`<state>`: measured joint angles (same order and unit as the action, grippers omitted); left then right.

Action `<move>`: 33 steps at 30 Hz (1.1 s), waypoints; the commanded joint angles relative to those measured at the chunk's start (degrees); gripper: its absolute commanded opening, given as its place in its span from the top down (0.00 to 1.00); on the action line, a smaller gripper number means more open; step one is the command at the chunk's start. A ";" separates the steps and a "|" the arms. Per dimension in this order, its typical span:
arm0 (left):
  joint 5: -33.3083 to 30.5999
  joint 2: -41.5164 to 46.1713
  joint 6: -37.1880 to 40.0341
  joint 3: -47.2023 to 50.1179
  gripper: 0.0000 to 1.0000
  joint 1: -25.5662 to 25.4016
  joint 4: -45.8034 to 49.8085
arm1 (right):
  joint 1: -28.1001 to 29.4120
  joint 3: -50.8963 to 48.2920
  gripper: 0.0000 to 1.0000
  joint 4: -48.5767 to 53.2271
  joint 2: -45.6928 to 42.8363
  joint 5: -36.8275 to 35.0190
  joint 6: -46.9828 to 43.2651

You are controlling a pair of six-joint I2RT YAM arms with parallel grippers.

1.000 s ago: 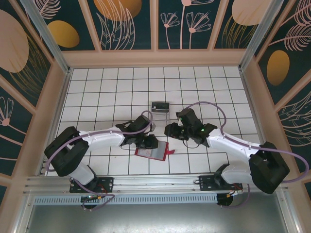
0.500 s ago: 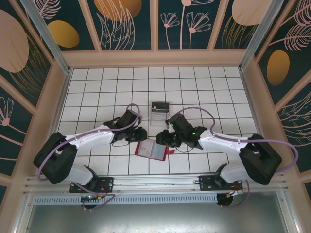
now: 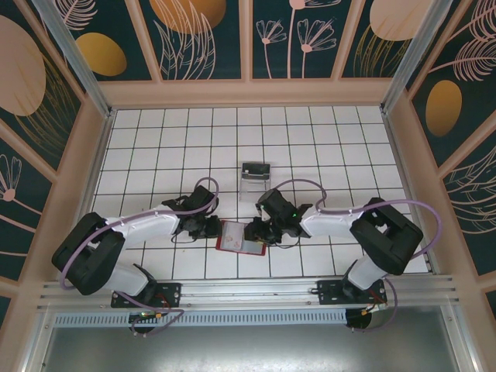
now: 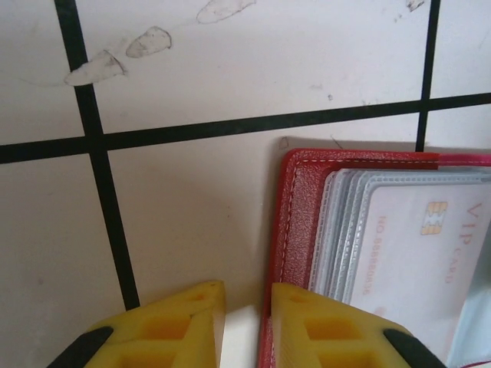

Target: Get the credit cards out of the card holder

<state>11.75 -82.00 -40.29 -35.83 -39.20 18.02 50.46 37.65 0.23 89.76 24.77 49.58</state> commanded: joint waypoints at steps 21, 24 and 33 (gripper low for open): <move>6.61 1.90 -5.29 -1.65 0.59 -2.71 -5.52 | -2.52 2.73 0.70 -5.98 0.75 6.16 0.74; 5.62 0.13 -5.49 -1.86 0.60 -3.87 -5.97 | -2.55 3.35 0.70 -6.00 1.86 5.97 0.20; 3.72 -2.97 -5.15 -1.19 0.71 -4.48 -6.08 | -3.08 2.50 0.72 -5.91 3.88 4.83 -1.32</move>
<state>16.25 -83.92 -45.30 -36.97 -43.51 12.86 47.51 39.90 -4.25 92.29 29.65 48.80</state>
